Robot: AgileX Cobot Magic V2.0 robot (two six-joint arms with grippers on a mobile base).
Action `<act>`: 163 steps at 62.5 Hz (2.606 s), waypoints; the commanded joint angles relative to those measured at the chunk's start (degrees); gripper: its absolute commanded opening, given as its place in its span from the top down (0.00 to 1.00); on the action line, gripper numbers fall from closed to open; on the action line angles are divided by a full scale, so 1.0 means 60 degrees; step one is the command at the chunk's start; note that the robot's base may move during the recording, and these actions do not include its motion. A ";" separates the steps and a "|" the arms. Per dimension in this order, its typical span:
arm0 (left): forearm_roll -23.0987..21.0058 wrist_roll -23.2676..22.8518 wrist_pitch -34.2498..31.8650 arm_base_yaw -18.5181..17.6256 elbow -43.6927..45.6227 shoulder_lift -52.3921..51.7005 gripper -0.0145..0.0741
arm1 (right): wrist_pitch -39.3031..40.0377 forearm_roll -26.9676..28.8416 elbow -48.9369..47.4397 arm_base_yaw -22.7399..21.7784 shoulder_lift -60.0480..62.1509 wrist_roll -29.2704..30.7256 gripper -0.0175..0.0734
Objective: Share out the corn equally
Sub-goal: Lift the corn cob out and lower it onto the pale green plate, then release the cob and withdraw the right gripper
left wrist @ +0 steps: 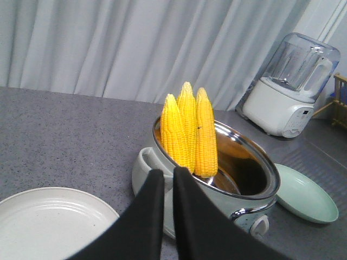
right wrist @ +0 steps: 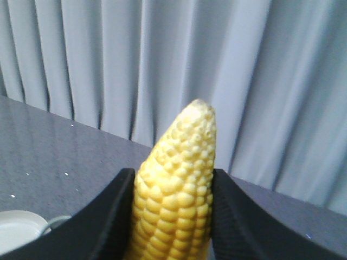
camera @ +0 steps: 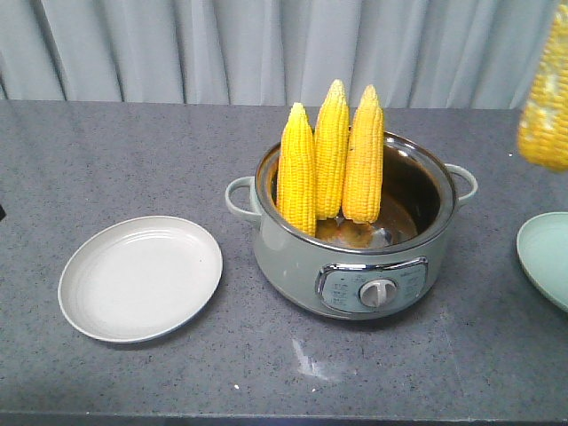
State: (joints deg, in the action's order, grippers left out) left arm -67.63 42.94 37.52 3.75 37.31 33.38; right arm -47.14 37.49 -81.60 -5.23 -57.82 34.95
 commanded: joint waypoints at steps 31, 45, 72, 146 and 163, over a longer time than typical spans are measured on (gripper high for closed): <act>-0.0469 0.0011 -0.0232 -0.0015 0.0312 0.0092 0.79 | 0.0269 -0.3131 0.0804 -0.2747 -0.2954 -0.1810 0.81; -0.0469 0.0011 -0.0232 -0.0015 0.0312 0.0092 0.79 | 0.0705 -0.3175 0.0804 -0.3065 -0.4711 -0.1810 0.81; -0.0469 0.0011 -0.0223 -0.0015 0.0312 0.0092 0.79 | 0.1109 -0.3457 0.0804 -0.3105 -0.6155 -0.1784 0.80; -0.0699 0.0020 -0.0336 -0.0015 0.1563 0.1465 0.66 | -0.1489 -0.0411 -0.0368 -0.3105 -0.3766 -0.1452 0.18; -0.0737 0.0080 0.0706 -0.0015 0.3743 0.4175 0.37 | -0.1850 -0.0086 -0.0368 -0.3105 -0.1765 -0.1460 0.18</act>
State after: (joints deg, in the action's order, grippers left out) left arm -68.93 43.11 40.93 3.75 54.52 54.60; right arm -60.09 34.77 -81.85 -23.50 -72.93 25.59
